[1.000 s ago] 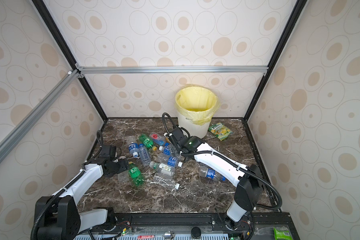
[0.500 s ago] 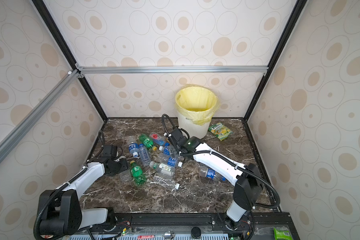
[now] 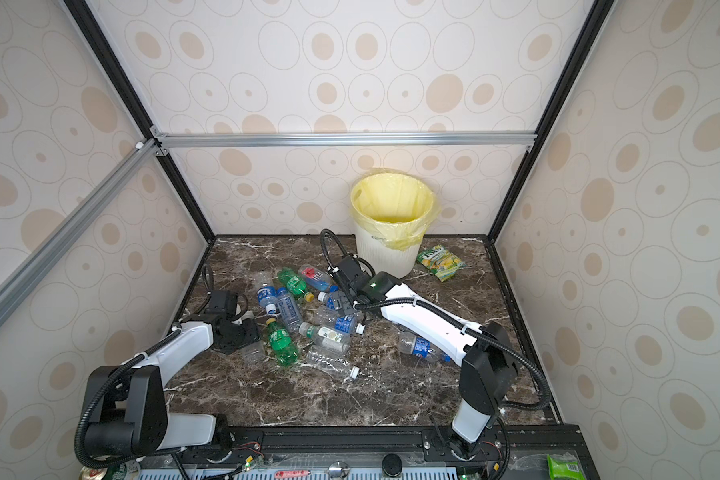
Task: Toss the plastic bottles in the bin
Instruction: 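Grasp the clear green-labelled bottle with the left gripper and lift it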
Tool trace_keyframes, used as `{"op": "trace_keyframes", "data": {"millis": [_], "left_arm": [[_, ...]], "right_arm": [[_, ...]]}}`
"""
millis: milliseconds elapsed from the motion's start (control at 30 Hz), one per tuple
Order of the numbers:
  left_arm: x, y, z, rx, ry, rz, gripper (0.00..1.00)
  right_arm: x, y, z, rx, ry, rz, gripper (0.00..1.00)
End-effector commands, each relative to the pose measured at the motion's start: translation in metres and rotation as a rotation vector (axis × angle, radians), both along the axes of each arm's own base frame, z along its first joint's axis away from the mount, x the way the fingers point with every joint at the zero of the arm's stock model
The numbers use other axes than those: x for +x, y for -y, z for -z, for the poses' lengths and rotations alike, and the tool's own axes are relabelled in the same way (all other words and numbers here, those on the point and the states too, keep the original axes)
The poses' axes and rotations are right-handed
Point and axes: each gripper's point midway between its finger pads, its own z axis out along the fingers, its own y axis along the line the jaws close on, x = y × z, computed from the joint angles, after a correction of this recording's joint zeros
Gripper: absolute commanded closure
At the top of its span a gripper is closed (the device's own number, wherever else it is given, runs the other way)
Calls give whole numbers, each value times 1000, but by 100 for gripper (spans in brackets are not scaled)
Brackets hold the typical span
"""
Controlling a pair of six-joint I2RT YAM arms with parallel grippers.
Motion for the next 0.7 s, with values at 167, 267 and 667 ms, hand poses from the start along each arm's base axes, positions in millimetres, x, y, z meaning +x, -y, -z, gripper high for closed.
{"op": "trace_keyframes", "data": {"millis": [167,267,667], "left_arm": [[12,11,-8,-57,75,53,56],[20,18,-22,-91,130,78,57],[74,69,-169,-184,675,237,59]], "right_arm": [[5,-5,-10,93,-37,19,0],[10,-6,-19,183,-70,36,0],[51,-22,-94,414,-18,21,2]]}}
